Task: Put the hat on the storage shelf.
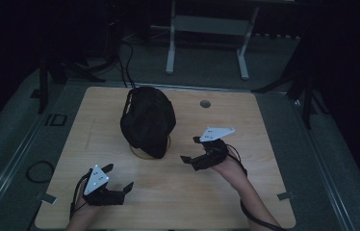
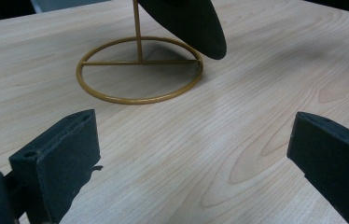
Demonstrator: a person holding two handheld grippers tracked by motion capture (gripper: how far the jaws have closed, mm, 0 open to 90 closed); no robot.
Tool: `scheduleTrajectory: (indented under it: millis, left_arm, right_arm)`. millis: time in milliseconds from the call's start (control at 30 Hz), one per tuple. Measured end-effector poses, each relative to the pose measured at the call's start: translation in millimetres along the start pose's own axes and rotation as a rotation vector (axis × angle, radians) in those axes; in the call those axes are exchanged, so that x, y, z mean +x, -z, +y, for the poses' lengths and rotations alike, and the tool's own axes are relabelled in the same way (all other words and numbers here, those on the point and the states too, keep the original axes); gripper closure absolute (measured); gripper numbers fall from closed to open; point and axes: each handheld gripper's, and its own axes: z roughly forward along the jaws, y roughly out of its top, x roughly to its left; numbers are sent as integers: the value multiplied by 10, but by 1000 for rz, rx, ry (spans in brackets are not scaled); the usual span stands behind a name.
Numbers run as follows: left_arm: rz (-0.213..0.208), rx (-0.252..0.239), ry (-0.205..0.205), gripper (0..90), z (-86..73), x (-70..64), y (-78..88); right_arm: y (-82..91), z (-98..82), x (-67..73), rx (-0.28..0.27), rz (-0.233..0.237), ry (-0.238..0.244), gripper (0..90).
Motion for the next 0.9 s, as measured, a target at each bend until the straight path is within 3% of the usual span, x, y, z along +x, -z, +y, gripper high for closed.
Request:
scheduleTrajectory:
  millis: [500, 900]
  left_arm:
    - [-11, 13, -6, 29, -21, -5, -30]
    - [-21, 20, -6, 30, -27, -11, -44]
  right_arm:
    - [-6, -409, 62, 40, 14, -10, 127]
    - [80, -697, 48, 28, -10, -46, 131]
